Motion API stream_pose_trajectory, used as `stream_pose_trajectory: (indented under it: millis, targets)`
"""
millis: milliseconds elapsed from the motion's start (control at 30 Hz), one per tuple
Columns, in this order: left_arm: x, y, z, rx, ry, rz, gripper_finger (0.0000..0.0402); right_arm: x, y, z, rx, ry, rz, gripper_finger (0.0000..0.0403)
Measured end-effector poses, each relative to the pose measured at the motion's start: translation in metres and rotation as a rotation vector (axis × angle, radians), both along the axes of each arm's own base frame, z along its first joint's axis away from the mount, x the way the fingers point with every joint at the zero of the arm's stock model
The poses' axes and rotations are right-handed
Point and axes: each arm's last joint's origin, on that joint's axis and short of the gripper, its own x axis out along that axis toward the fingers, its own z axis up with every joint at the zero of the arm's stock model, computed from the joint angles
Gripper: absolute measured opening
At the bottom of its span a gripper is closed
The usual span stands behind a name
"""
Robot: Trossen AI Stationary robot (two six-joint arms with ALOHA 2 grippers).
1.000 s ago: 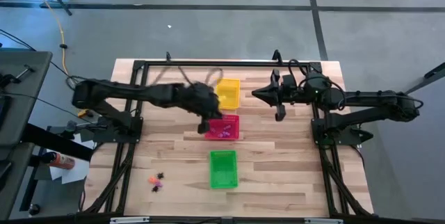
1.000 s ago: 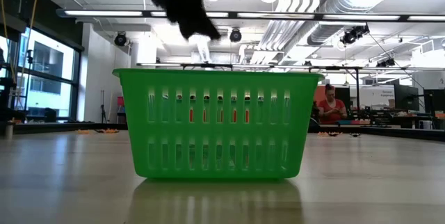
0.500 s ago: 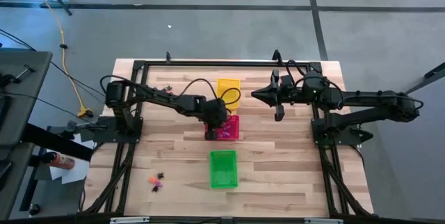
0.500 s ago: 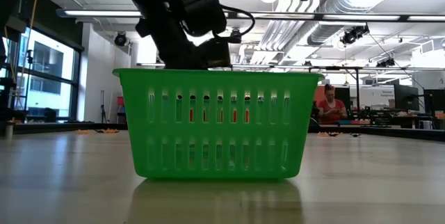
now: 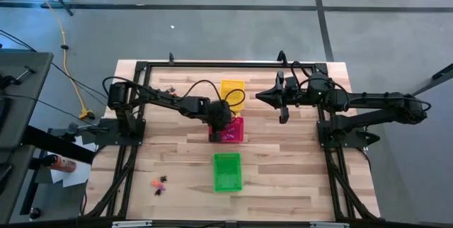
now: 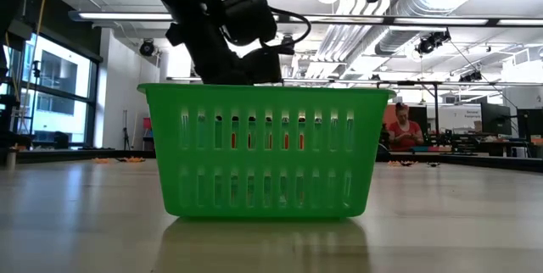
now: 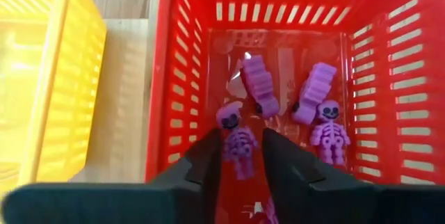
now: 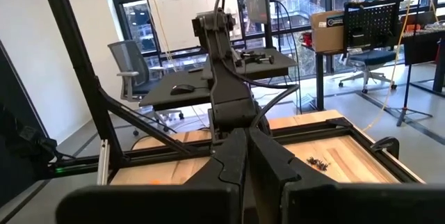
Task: Sort Halloween decoration
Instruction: Put the purple skeleton toy into the red bin, then put the skeleton into the red bin
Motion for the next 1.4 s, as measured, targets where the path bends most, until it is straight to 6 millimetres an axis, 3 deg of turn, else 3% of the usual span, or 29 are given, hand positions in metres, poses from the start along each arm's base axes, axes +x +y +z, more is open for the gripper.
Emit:
stream_pose_trajectory:
  millis: [133,267,467,667,800,933,1100,1200,1400]
  targets:
    - [0.000,0.000,0.009,-0.009,-0.001,-0.003,0.0139,0.000,0.000,0.000,0.000,0.003,0.000,0.0012]
    - [-0.002,0.002,0.030,-0.011,0.007,0.000,0.0170,0.000,0.000,-0.001,0.007,0.006,0.000,0.0012]
    - [-0.026,0.020,0.099,-0.013,-0.093,0.051,0.0178,0.000,0.000,-0.001,0.008,0.005,0.000,0.0012]
    - [-0.075,0.029,0.189,-0.032,-0.519,0.148,0.0151,0.000,0.000,0.002,0.014,-0.019,0.001,0.0012]
    - [-0.108,0.017,0.222,-0.058,-0.852,0.154,0.0125,0.000,0.001,0.005,0.026,-0.057,0.005,0.0012]
    - [-0.130,0.003,0.214,-0.103,-1.033,0.133,0.0084,0.000,0.004,0.007,0.011,-0.074,0.018,0.0012]
    - [-0.138,-0.006,0.186,-0.156,-1.043,0.119,0.0009,0.003,0.004,0.004,-0.007,-0.054,0.019,0.0012]
    - [-0.137,-0.007,0.177,-0.187,-1.028,0.134,0.0010,0.006,0.004,0.000,-0.005,-0.036,0.019,0.0012]
    - [-0.136,-0.009,0.179,-0.190,-1.051,0.125,0.0002,0.011,0.003,-0.005,0.000,-0.003,0.019,0.0012]
